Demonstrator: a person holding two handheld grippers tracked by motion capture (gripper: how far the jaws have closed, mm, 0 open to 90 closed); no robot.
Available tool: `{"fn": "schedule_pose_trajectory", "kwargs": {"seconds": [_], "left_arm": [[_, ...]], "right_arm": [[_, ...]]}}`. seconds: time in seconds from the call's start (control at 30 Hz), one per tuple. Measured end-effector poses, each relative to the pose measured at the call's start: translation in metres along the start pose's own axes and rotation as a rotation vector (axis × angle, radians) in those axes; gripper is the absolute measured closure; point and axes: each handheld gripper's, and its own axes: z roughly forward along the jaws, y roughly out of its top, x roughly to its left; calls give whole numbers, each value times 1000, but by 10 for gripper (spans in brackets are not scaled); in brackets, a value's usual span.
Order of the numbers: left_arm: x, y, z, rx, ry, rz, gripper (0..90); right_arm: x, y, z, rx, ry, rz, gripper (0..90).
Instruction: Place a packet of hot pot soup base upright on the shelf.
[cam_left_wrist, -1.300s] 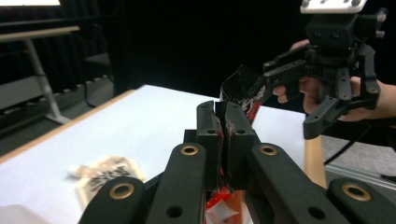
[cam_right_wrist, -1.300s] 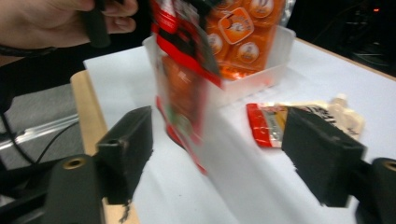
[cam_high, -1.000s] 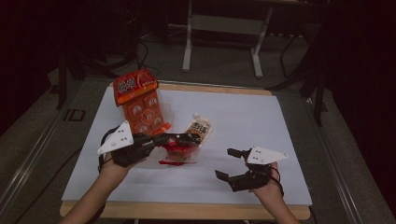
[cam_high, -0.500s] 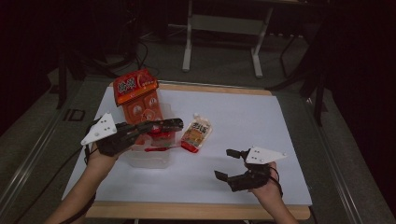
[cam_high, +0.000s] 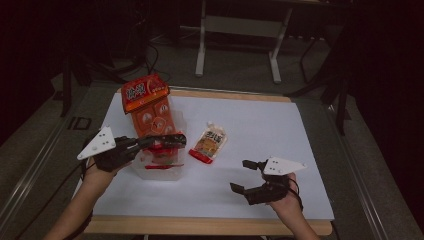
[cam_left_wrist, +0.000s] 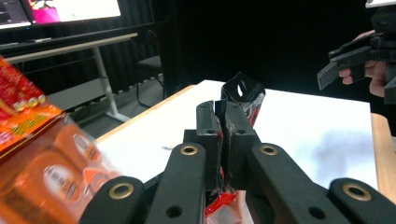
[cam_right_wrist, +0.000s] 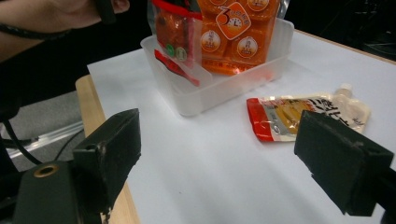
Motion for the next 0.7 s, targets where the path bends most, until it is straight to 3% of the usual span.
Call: {"fn": "schedule_pose_trajectory", "kwargs": {"seconds": [0.33, 0.53, 0.7], "left_arm": [[6, -18, -10, 37, -1, -15, 871], [7, -30, -11, 33, -5, -56, 870], [6, -37, -10, 44, -9, -57, 868]], "right_arm": [[-3, -1, 3, -7, 37, -10, 156], [-3, -2, 5, -8, 26, -36, 155], [-2, -3, 6, -12, 28, -51, 150]]}}
